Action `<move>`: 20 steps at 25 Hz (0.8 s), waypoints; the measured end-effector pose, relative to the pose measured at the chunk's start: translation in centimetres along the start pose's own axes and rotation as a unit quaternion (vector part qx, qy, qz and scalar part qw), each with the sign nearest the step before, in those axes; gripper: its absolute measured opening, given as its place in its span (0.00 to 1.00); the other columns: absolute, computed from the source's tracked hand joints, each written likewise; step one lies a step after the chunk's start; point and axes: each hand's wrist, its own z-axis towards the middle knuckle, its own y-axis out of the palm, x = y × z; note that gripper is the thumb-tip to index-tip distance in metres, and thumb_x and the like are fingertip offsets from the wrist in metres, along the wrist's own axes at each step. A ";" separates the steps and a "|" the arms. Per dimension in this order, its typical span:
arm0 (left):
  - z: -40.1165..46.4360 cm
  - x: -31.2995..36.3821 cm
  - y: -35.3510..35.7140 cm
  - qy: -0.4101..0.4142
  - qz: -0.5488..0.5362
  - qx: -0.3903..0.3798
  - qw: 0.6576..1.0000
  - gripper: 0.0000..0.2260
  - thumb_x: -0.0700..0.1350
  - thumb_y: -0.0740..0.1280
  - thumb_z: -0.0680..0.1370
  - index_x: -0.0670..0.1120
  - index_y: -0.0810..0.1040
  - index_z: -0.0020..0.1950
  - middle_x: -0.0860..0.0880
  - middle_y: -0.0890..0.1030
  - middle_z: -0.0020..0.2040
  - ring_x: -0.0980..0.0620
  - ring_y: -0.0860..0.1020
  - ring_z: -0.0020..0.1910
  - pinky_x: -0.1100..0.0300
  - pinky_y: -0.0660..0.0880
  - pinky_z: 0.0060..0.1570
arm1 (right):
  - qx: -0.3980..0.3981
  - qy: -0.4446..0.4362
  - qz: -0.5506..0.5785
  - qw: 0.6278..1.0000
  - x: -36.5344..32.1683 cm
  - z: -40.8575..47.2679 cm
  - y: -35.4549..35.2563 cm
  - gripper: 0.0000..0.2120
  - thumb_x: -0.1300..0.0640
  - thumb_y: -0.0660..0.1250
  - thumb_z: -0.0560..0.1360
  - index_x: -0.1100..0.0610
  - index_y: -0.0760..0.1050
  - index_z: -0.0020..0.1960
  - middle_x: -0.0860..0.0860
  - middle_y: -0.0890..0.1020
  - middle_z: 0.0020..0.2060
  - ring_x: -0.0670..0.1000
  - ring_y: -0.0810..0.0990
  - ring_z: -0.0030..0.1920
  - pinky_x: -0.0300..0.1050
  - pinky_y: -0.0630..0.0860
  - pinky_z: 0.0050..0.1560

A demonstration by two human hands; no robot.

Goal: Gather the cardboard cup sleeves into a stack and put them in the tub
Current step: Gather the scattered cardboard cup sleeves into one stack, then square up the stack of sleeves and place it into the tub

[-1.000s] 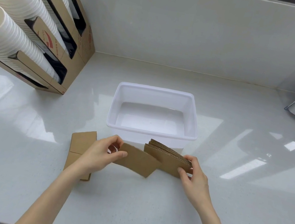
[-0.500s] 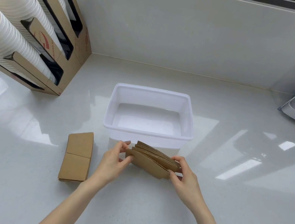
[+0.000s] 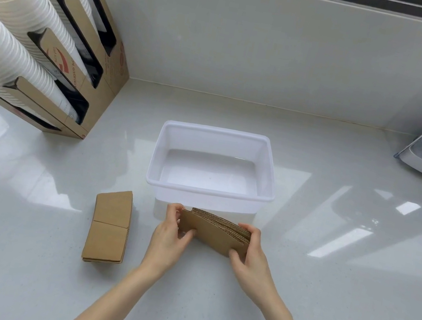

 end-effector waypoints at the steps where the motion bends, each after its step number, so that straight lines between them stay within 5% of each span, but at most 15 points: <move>1: -0.2 -0.2 0.3 0.004 0.014 0.008 1.000 0.18 0.38 0.66 0.73 0.46 0.63 0.59 0.48 0.77 0.55 0.46 0.76 0.50 0.63 0.69 0.47 | 0.008 -0.005 -0.005 1.000 -0.1 0.2 0.5 0.21 0.67 0.56 0.74 0.45 0.57 0.57 0.52 0.73 0.57 0.51 0.73 0.52 0.39 0.66 0.53; 4: -0.5 -0.7 1.1 0.017 0.049 0.011 0.999 0.26 0.39 0.64 0.74 0.47 0.60 0.69 0.48 0.73 0.65 0.48 0.71 0.63 0.57 0.67 0.62 | 0.017 -0.025 -0.035 0.999 -0.2 0.4 1.5 0.23 0.70 0.53 0.72 0.45 0.55 0.56 0.53 0.72 0.56 0.53 0.73 0.53 0.44 0.68 0.54; 8: -0.5 -0.6 1.1 0.035 0.051 0.010 0.998 0.26 0.36 0.60 0.75 0.44 0.55 0.72 0.46 0.67 0.70 0.48 0.66 0.67 0.57 0.63 0.67 | 0.016 -0.054 -0.063 0.996 -0.1 0.5 1.4 0.21 0.69 0.54 0.73 0.48 0.59 0.59 0.52 0.72 0.56 0.52 0.72 0.56 0.44 0.68 0.59; 13: -0.3 -1.2 0.0 0.040 0.052 0.002 0.998 0.23 0.34 0.60 0.74 0.43 0.61 0.69 0.48 0.70 0.63 0.48 0.68 0.63 0.58 0.64 0.64 | 0.023 -0.071 -0.089 0.993 -0.1 0.8 1.1 0.21 0.68 0.58 0.72 0.52 0.65 0.63 0.46 0.71 0.53 0.46 0.70 0.56 0.20 0.61 0.53; 20: -0.2 -0.9 -0.1 0.016 0.077 -0.026 0.997 0.18 0.38 0.57 0.77 0.41 0.62 0.67 0.41 0.74 0.59 0.43 0.69 0.57 0.56 0.65 0.56 | 0.018 -0.057 -0.086 0.995 -0.2 0.6 1.3 0.19 0.66 0.58 0.74 0.52 0.64 0.62 0.46 0.72 0.54 0.47 0.71 0.56 0.31 0.63 0.54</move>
